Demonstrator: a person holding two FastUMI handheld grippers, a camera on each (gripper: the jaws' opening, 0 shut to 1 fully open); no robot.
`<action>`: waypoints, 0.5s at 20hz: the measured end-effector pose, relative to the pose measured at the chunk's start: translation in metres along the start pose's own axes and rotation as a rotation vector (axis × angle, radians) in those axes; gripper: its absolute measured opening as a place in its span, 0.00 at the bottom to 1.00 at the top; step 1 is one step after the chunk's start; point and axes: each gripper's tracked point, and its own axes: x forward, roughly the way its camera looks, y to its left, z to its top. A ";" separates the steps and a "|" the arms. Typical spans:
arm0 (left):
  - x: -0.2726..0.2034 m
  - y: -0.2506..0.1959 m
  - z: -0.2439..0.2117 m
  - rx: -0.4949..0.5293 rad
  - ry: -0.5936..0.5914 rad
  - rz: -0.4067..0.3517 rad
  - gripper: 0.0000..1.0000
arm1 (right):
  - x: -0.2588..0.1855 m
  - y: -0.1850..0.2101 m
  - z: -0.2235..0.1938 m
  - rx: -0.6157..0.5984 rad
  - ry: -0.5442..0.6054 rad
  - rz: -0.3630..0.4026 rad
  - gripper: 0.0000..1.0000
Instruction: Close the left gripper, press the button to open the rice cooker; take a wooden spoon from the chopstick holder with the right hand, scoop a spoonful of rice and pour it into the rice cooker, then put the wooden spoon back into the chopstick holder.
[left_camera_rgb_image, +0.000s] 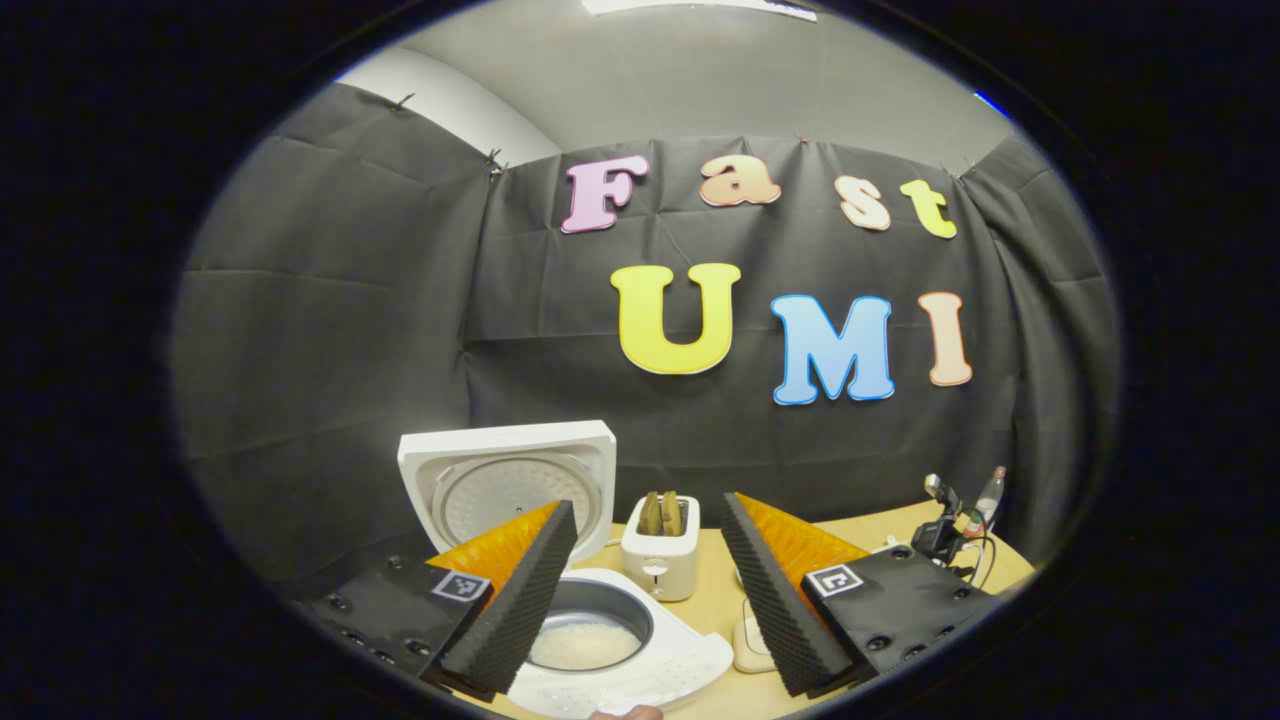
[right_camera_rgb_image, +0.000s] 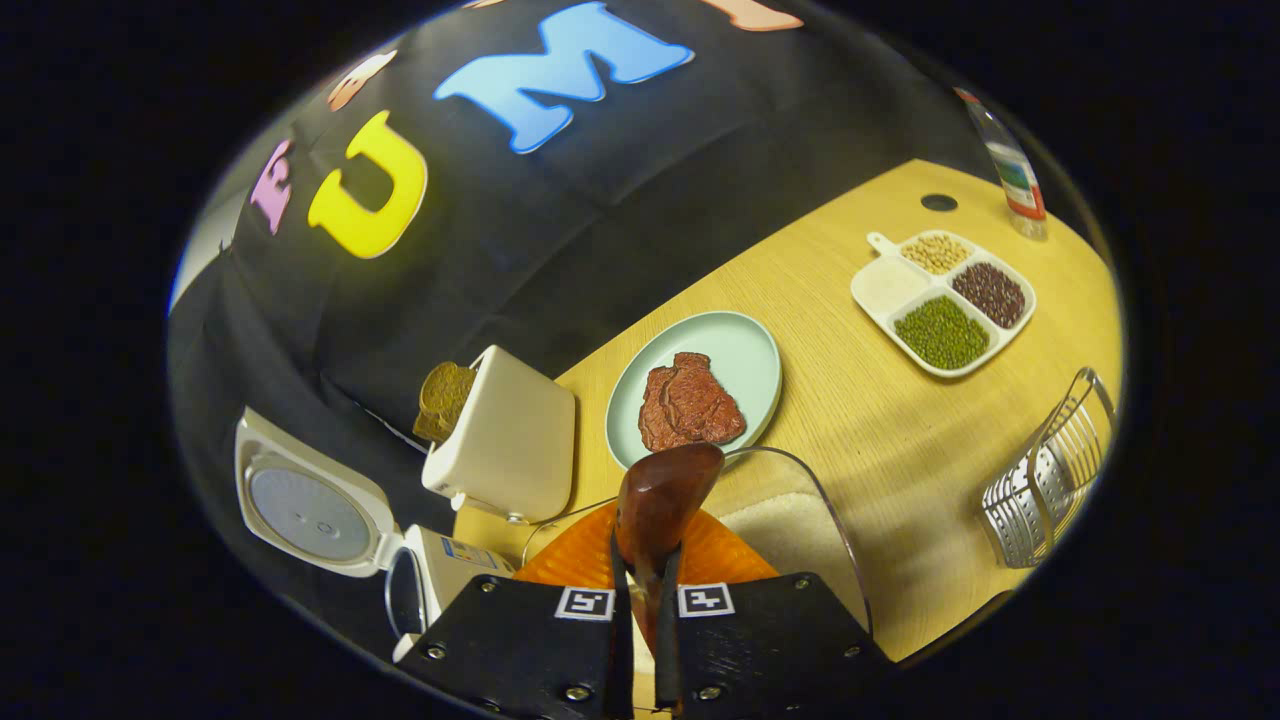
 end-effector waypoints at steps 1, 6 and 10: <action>0.001 -0.002 0.002 0.009 -0.004 -0.003 1.00 | -0.005 -0.002 0.001 0.040 0.006 0.012 0.09; 0.001 -0.029 0.021 0.034 -0.047 -0.040 0.99 | -0.033 0.017 0.029 0.281 -0.009 0.160 0.08; 0.003 -0.038 0.024 0.022 -0.051 -0.059 1.00 | -0.052 0.049 0.052 0.430 -0.018 0.293 0.09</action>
